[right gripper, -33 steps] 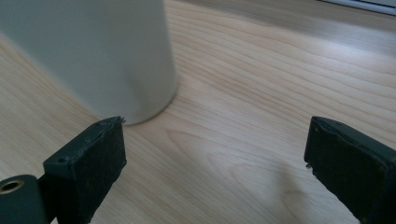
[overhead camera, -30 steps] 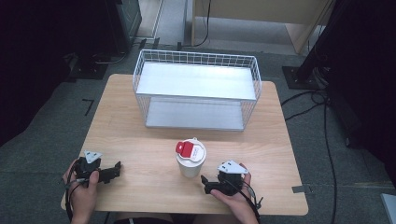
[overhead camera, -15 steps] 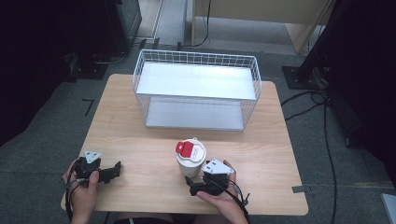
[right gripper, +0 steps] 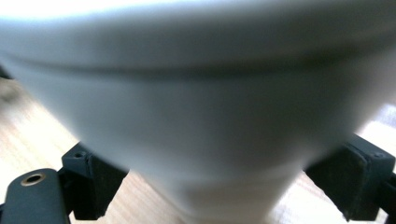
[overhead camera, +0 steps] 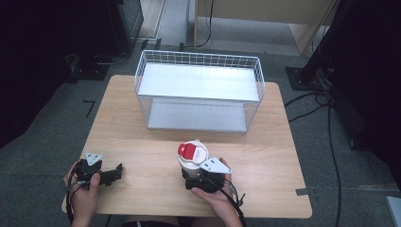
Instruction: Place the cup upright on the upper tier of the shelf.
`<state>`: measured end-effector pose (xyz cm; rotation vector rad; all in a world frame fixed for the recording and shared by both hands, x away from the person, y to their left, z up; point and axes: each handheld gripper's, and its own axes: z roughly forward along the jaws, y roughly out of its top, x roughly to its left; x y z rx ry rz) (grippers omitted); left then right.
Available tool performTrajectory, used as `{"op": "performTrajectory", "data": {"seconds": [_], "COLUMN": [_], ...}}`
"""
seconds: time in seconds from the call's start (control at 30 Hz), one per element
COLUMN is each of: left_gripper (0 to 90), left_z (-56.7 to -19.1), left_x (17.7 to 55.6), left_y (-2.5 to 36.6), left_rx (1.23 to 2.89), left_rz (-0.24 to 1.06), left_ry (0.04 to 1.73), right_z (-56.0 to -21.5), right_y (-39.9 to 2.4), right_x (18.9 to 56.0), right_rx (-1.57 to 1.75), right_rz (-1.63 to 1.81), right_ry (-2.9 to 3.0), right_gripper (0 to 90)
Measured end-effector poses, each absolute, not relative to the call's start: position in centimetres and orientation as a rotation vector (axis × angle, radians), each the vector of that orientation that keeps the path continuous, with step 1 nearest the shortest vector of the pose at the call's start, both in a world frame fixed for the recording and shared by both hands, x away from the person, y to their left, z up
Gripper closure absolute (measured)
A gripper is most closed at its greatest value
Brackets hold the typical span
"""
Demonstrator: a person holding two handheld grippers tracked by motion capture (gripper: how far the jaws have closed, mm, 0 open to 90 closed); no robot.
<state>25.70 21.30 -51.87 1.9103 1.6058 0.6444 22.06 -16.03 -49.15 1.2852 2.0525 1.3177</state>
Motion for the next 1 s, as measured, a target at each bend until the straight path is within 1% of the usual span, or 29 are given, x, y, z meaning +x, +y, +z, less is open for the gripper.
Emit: {"op": "performTrajectory", "data": {"seconds": [0.23, 0.6, 0.73, 1.0], "left_gripper": [0.0, 0.0, 0.0, 0.0], "left_z": [-51.9, -51.9, -51.9, -51.9], "left_x": [25.7, 25.7, 25.7, 25.7], "left_y": [21.3, 21.3, 21.3, 21.3], "left_rx": [1.909, 1.909, 1.908, 1.908], "left_rz": [0.643, 0.643, 0.643, 0.643], "left_ry": [1.607, 1.607, 1.607, 1.607], "right_z": [-49.0, -49.2, -49.1, -46.4], "right_y": [-15.1, -14.5, -14.7, -15.1], "right_x": [22.4, 22.2, 22.2, 22.8], "right_rx": [1.282, 1.255, 1.295, 1.288], "right_rz": [1.347, 1.334, 1.400, 1.429], "right_ry": [1.964, 1.914, 1.888, 1.845], "right_gripper": [9.3, 11.2, 11.4, 11.5]}}
